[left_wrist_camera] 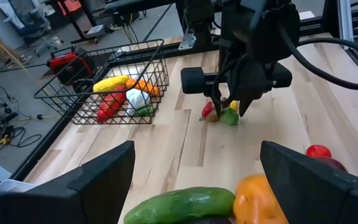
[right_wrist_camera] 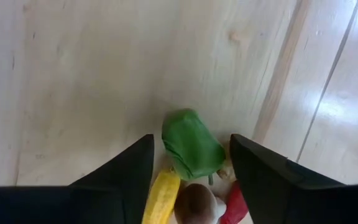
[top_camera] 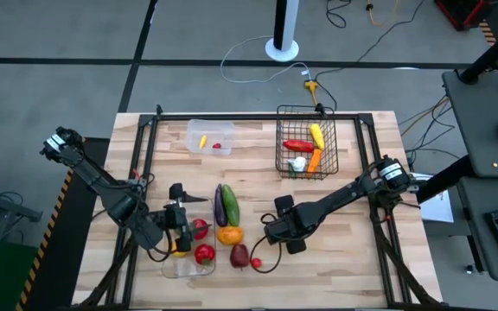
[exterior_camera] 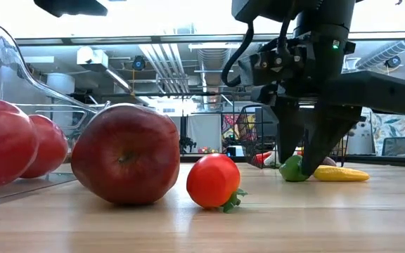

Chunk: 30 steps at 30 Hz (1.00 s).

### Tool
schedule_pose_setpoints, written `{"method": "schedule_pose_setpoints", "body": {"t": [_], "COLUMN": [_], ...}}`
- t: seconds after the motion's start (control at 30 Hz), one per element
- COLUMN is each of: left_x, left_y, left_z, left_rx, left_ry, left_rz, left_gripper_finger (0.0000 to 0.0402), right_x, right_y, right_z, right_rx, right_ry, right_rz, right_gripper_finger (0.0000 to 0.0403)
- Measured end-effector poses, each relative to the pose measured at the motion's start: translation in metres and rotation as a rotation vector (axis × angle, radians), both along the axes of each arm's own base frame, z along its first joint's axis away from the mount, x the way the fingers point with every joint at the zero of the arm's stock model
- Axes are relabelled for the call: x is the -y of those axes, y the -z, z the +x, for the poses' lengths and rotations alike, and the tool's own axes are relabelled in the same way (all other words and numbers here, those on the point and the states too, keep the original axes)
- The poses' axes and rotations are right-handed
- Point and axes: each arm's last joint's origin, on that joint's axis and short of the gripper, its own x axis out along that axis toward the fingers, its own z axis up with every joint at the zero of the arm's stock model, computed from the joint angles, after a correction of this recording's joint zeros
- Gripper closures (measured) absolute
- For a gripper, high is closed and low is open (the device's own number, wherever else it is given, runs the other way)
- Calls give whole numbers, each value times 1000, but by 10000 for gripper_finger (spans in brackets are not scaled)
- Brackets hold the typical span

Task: Sort produce into baskets
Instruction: Put the green bell pepper into the white bin

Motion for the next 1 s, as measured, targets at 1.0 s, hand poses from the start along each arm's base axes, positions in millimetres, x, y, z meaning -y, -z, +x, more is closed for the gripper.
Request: {"method": "schedule_pose_setpoints", "body": {"t": [1.0], "left_x": [6], "left_y": [-3], "left_z": [4], "left_rx": [15], "left_ry": [96], "left_rz": [-100], "left_gripper_finger": [75], "right_x": [-4], "right_y": [-42], "right_z": [12], "right_rx": [219], "right_ry": [12], "right_rz": [80], "right_gripper_finger": [297]}}
